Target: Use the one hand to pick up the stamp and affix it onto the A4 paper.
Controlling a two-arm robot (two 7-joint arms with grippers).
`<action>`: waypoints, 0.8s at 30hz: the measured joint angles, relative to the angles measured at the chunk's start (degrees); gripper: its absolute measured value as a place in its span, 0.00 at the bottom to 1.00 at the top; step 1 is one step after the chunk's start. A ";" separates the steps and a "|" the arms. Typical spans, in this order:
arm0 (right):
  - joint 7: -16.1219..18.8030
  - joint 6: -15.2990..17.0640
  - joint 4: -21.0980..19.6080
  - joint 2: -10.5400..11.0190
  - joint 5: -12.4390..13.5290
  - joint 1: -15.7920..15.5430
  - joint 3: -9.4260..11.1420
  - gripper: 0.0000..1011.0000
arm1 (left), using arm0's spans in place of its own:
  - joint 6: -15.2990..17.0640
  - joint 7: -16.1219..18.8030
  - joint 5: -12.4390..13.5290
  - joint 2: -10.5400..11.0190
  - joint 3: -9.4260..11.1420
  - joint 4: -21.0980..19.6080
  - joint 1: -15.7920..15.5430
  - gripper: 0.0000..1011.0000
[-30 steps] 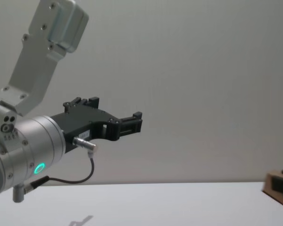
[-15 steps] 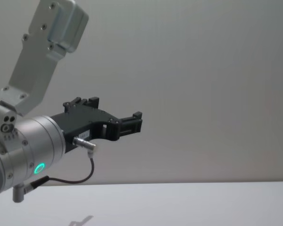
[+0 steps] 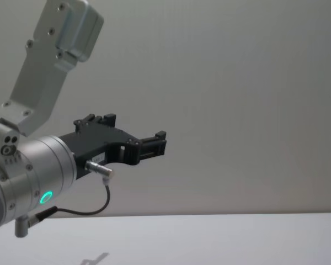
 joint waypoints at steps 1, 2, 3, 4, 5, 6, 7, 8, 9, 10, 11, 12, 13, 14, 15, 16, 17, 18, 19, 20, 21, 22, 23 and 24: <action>-0.03 0.00 0.09 -0.01 -0.07 -0.01 0.00 0.22 | 0.00 0.00 0.00 0.00 0.00 0.00 0.00 0.99; -0.07 0.01 0.18 -0.03 -0.14 -0.01 0.00 0.22 | 0.00 0.00 0.00 0.00 0.00 0.00 0.00 0.99; -0.12 0.01 0.32 -0.05 -0.21 -0.01 0.00 0.22 | 0.00 0.00 0.00 0.00 0.00 0.00 0.00 0.99; -0.18 0.01 0.45 -0.08 -0.29 -0.01 0.00 0.22 | 0.00 0.00 0.00 0.00 0.00 0.00 0.00 0.99; -0.29 0.01 0.68 -0.13 -0.43 -0.02 -0.01 0.22 | 0.00 0.00 0.00 0.00 0.00 0.00 0.00 0.99; -0.40 0.02 0.98 -0.22 -0.60 0.00 -0.05 0.22 | 0.00 0.00 0.00 0.00 0.00 0.00 0.00 0.99; -0.46 0.01 1.10 -0.27 -0.71 0.02 -0.07 0.22 | 0.00 0.00 0.00 0.00 0.00 0.00 0.00 0.99; -0.50 0.01 1.21 -0.33 -0.76 0.04 -0.09 0.22 | 0.00 0.00 0.00 0.00 0.00 0.00 0.00 0.99; -0.58 0.01 1.34 -0.38 -0.86 0.07 -0.13 0.22 | 0.00 0.00 0.00 0.00 0.00 0.00 0.00 0.99; -0.69 0.00 1.58 -0.52 -1.04 0.18 -0.20 0.22 | 0.00 0.00 0.00 0.00 0.00 0.00 0.00 0.99; -0.73 -0.01 1.74 -0.58 -1.12 0.23 -0.24 0.22 | 0.00 0.00 0.00 0.00 0.00 0.00 0.00 0.99; -0.80 -0.05 1.98 -0.71 -1.31 0.34 -0.31 0.22 | 0.00 0.00 0.00 0.00 0.00 0.00 0.00 0.99; -0.81 -0.06 2.09 -0.77 -1.36 0.40 -0.35 0.22 | 0.00 0.00 0.00 0.00 0.00 0.00 0.00 0.99; -0.84 -0.10 2.21 -0.84 -1.46 0.46 -0.40 0.22 | 0.00 0.00 0.00 0.00 0.00 0.00 0.00 0.99; -0.88 -0.15 2.46 -1.00 -1.62 0.60 -0.49 0.22 | 0.00 0.00 0.00 0.00 0.00 0.00 0.00 0.99; -0.89 -0.17 2.54 -1.04 -1.70 0.65 -0.51 0.22 | 0.00 0.00 0.00 0.00 0.00 0.00 0.00 0.99; -0.92 -0.20 2.69 -1.13 -1.79 0.73 -0.55 0.22 | 0.00 0.00 0.00 0.00 0.00 0.00 0.00 0.99; -0.93 -0.21 2.80 -1.20 -1.85 0.79 -0.59 0.22 | 0.00 0.00 0.00 0.00 0.00 0.00 0.00 0.99; -0.94 -0.23 2.90 -1.26 -1.91 0.86 -0.63 0.22 | 0.00 0.00 0.00 0.00 0.00 0.00 0.00 0.99; -0.96 -0.28 3.13 -1.41 -2.04 1.00 -0.70 0.22 | 0.00 0.00 0.00 0.00 0.00 0.00 0.00 0.99; -0.96 -0.29 3.23 -1.47 -2.07 1.05 -0.72 0.22 | 0.00 0.00 0.00 0.00 0.00 0.00 0.00 0.99; -0.97 -0.32 3.31 -1.54 -2.14 1.11 -0.74 0.22 | 0.00 0.00 0.00 0.00 0.00 0.00 0.00 0.99; -0.97 -0.38 3.50 -1.67 -2.22 1.25 -0.80 0.22 | 0.00 0.00 0.00 0.00 0.00 0.00 0.00 0.99; -0.96 -0.41 3.59 -1.72 -2.25 1.30 -0.82 0.22 | 0.00 0.00 0.00 0.00 0.00 0.00 0.00 0.99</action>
